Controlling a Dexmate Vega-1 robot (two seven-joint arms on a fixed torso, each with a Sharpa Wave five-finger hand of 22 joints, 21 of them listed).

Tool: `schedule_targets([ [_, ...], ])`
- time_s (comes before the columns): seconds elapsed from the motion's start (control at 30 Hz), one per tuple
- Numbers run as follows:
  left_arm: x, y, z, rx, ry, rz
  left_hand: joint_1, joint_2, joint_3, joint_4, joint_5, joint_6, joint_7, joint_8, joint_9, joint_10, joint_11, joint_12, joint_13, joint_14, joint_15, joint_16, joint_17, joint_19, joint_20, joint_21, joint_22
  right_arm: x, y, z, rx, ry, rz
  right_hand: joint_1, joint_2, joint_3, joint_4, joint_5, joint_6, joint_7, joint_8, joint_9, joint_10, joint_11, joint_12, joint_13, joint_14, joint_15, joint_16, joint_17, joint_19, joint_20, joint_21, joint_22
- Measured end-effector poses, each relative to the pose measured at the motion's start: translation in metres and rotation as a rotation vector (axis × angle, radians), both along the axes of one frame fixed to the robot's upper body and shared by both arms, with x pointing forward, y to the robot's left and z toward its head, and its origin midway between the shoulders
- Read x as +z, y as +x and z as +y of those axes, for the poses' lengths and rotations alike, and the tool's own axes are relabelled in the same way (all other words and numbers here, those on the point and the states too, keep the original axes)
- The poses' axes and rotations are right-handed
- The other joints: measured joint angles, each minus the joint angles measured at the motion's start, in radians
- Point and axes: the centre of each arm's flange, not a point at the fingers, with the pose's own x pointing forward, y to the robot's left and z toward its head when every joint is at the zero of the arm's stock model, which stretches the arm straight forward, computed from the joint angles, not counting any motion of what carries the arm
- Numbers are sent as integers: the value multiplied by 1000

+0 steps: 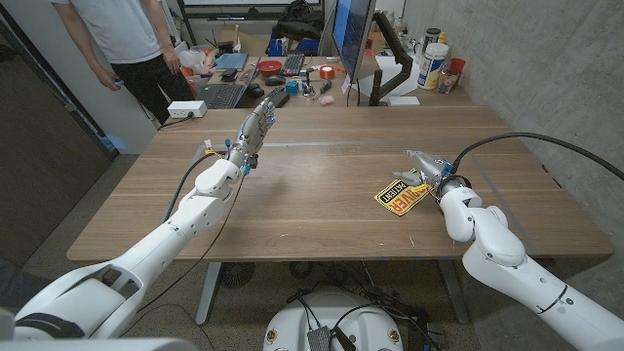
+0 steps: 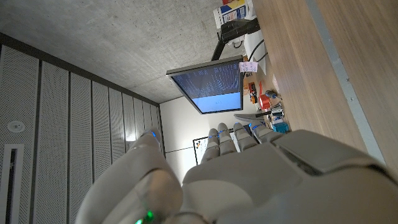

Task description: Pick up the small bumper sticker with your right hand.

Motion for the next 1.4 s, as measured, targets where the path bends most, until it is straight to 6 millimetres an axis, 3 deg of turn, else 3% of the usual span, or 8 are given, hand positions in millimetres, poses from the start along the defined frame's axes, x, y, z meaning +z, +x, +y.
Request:
schedule_targets([
  [1.4,-1,-6,-1,16,6,4,4,4,-7,1,1,11,0,0,1,2,-2,0,-5,0,0,0,0,0,0,-12,0,-18,28,-13,-68,-16,109,5,-5,-4,4,7,-4,-3,0,0,0,0,0,0,-5,-6,0,0,0,0,-15,0],
])
